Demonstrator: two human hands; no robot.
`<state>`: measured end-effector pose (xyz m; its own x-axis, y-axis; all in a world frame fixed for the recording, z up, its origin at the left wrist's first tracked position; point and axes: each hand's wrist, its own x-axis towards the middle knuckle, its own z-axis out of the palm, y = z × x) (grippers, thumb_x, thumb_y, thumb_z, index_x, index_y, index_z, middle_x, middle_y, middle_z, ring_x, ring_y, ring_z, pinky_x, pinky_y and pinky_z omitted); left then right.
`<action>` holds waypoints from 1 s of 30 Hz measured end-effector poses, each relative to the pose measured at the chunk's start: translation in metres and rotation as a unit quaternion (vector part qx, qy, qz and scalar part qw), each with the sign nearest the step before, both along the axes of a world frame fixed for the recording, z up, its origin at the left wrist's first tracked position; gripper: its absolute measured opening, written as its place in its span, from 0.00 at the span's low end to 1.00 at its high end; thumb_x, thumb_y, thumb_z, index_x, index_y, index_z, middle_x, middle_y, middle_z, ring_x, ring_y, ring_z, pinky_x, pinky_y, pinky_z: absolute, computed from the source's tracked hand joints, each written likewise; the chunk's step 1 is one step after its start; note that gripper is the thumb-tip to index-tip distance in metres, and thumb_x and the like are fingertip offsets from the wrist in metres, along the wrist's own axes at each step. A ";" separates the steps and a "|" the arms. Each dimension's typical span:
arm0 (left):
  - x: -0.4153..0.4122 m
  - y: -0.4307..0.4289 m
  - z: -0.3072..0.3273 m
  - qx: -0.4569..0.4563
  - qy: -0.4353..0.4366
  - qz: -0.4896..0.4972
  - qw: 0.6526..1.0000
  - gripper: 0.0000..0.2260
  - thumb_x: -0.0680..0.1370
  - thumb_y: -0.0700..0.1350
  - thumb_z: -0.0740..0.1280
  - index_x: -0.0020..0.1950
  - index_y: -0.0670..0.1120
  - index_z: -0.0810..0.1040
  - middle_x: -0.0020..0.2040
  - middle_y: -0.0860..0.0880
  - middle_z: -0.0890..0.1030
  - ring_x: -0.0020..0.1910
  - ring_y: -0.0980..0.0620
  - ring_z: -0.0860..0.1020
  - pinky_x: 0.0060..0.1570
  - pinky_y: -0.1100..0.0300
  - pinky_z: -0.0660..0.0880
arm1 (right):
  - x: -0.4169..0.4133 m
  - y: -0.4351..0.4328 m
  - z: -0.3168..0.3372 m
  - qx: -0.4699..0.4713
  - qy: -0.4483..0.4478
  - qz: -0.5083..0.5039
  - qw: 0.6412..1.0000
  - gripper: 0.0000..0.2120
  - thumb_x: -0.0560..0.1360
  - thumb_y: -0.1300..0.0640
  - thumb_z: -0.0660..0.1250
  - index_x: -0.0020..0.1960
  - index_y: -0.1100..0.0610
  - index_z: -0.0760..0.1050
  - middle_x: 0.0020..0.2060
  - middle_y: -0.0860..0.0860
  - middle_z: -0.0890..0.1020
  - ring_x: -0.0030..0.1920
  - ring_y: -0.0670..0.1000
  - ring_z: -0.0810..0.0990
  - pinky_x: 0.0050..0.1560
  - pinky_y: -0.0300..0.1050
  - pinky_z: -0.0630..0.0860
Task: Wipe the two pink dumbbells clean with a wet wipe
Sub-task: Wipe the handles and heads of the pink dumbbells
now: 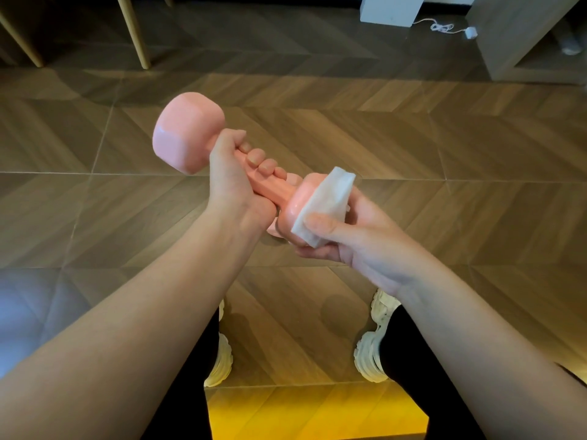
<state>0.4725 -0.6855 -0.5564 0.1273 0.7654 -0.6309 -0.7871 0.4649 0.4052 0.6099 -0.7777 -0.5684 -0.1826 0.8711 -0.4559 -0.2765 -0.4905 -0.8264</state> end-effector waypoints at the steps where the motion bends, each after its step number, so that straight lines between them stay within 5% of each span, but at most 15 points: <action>1: 0.000 0.000 0.000 0.001 0.002 -0.001 1.000 0.14 0.76 0.44 0.62 0.33 0.49 0.63 0.24 0.54 0.62 0.20 0.54 0.61 0.25 0.66 0.66 | -0.004 0.001 -0.001 0.001 -0.030 -0.018 0.999 0.32 0.67 0.57 0.77 0.68 0.51 0.70 0.61 0.57 0.80 0.58 0.59 0.82 0.50 0.54 0.82; 6: 0.004 -0.003 -0.001 0.009 0.012 -0.007 1.000 0.14 0.77 0.44 0.61 0.33 0.49 0.62 0.25 0.54 0.61 0.21 0.54 0.59 0.24 0.66 0.65 | -0.014 0.003 -0.004 -0.026 -0.090 -0.089 0.992 0.24 0.69 0.44 0.75 0.61 0.50 0.75 0.53 0.56 0.85 0.50 0.59 0.85 0.42 0.52 0.83; 10: 0.004 -0.002 0.002 0.007 0.001 -0.014 1.000 0.14 0.76 0.44 0.62 0.32 0.49 0.62 0.24 0.54 0.61 0.20 0.54 0.60 0.25 0.66 0.66 | -0.002 0.001 -0.001 -0.023 -0.006 -0.055 0.998 0.18 0.78 0.49 0.67 0.66 0.55 0.74 0.58 0.63 0.82 0.57 0.65 0.82 0.50 0.57 0.82; 14: 0.003 -0.003 0.002 0.011 -0.001 -0.010 1.000 0.14 0.76 0.44 0.62 0.33 0.49 0.62 0.24 0.54 0.61 0.20 0.54 0.59 0.24 0.65 0.65 | -0.002 0.000 -0.001 -0.014 -0.007 -0.025 1.000 0.27 0.69 0.56 0.75 0.67 0.52 0.71 0.59 0.58 0.81 0.55 0.59 0.84 0.47 0.52 0.82; 19: 0.009 -0.008 0.001 0.033 0.037 -0.043 0.998 0.14 0.77 0.44 0.61 0.32 0.49 0.61 0.25 0.53 0.58 0.21 0.53 0.58 0.25 0.65 0.63 | -0.016 0.000 -0.005 -0.037 -0.077 -0.090 0.992 0.26 0.67 0.45 0.74 0.62 0.48 0.73 0.55 0.55 0.83 0.51 0.56 0.85 0.39 0.49 0.81; 23: 0.008 -0.006 0.003 0.061 0.027 -0.063 0.996 0.14 0.76 0.45 0.61 0.31 0.49 0.61 0.25 0.53 0.58 0.22 0.54 0.58 0.26 0.63 0.63 | -0.009 0.002 -0.003 -0.083 0.022 -0.102 0.991 0.19 0.76 0.45 0.68 0.63 0.53 0.75 0.57 0.62 0.81 0.50 0.60 0.82 0.40 0.53 0.81; 30: 0.001 -0.006 0.005 0.076 -0.009 -0.055 0.996 0.15 0.77 0.44 0.59 0.30 0.49 0.62 0.23 0.54 0.59 0.19 0.54 0.59 0.23 0.65 0.66 | 0.008 -0.002 0.001 -0.051 0.161 0.012 0.986 0.33 0.72 0.58 0.70 0.74 0.60 0.64 0.69 0.67 0.70 0.63 0.65 0.77 0.55 0.62 0.80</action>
<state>0.4733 -0.6911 -0.5510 0.2253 0.8333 -0.5049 -0.7428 0.4822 0.4644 0.6182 -0.7795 -0.5673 -0.3514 0.8172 -0.4567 -0.5034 -0.5763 -0.6438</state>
